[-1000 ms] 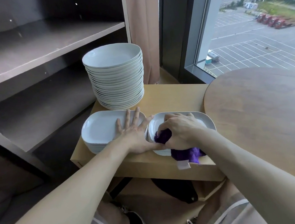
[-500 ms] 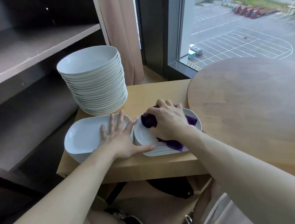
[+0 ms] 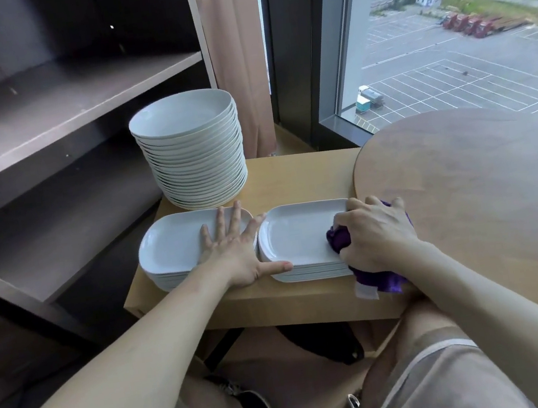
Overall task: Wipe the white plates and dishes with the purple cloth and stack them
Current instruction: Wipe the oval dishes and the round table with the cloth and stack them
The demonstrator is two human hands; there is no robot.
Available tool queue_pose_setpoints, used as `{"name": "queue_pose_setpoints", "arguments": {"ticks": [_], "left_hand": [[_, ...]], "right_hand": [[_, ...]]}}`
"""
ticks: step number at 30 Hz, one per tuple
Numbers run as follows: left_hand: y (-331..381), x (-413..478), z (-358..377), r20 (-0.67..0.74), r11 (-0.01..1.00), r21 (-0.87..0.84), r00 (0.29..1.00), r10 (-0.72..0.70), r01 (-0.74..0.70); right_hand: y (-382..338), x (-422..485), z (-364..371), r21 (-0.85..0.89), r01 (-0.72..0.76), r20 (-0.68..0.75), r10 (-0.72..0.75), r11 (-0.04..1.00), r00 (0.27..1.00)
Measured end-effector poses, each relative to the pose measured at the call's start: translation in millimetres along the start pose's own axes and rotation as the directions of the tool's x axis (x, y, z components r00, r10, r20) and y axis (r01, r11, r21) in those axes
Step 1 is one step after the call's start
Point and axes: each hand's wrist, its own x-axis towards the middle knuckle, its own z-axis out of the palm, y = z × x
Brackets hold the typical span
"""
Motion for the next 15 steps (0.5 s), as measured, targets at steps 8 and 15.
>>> {"name": "queue_pose_setpoints", "arguments": {"ticks": [8, 15], "left_hand": [[-2, 4, 3, 0.006, 1.0, 0.009, 1.0, 0.015, -0.015], [-6, 7, 4, 0.014, 0.998, -0.039, 0.998, 0.054, -0.054]], "right_hand": [[-43, 17, -4, 0.184, 0.185, 0.072, -0.201, 0.965, 0.977], [-79, 41, 7, 0.282, 0.256, -0.022, -0.261, 0.925, 0.965]]}}
